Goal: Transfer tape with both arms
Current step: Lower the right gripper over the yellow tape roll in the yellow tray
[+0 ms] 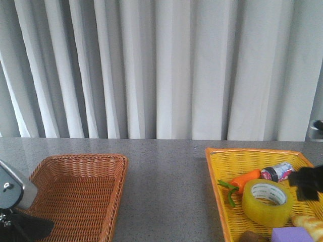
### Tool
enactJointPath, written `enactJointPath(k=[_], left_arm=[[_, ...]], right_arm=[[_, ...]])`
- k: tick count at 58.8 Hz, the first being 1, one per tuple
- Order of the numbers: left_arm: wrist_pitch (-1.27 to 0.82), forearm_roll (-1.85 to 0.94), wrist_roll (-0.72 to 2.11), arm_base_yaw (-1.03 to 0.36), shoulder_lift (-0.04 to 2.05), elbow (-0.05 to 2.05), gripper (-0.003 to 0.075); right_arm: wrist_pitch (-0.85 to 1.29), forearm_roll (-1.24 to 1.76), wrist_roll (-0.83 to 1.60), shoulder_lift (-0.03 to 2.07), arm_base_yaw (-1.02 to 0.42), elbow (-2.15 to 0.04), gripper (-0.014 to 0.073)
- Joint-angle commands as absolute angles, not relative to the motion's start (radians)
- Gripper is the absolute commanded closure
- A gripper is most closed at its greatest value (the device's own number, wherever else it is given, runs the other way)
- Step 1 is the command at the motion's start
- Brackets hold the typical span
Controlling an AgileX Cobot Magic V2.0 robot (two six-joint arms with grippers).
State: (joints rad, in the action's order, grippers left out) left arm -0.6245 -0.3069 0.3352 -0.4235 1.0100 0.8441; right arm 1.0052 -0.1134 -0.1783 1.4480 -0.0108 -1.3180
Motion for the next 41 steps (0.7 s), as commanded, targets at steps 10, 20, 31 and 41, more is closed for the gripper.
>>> enactJointPath(k=[10, 20, 31, 41], left_arm=[[-0.565, -0.327, 0.336, -0.431, 0.998, 0.878, 0.0134], [-0.565, -0.327, 0.336, -0.431, 0.998, 0.878, 0.0134], [-0.565, -0.327, 0.336, -0.431, 0.998, 0.878, 0.0134], [-0.565, -0.327, 0.336, -0.431, 0.998, 0.878, 0.0134]], right_arm=[[1.086, -0.117, -0.146, 1.682, -0.005, -1.625, 0.0062], [1.142, -0.129, -0.143, 1.833, -0.005, -1.765, 0.0092], [1.153, -0.138, -0.122, 1.951, -0.004, -1.861, 0.0115], [1.175, -0.116, -0.12, 2.017, 0.034, -1.914, 0.0125]])
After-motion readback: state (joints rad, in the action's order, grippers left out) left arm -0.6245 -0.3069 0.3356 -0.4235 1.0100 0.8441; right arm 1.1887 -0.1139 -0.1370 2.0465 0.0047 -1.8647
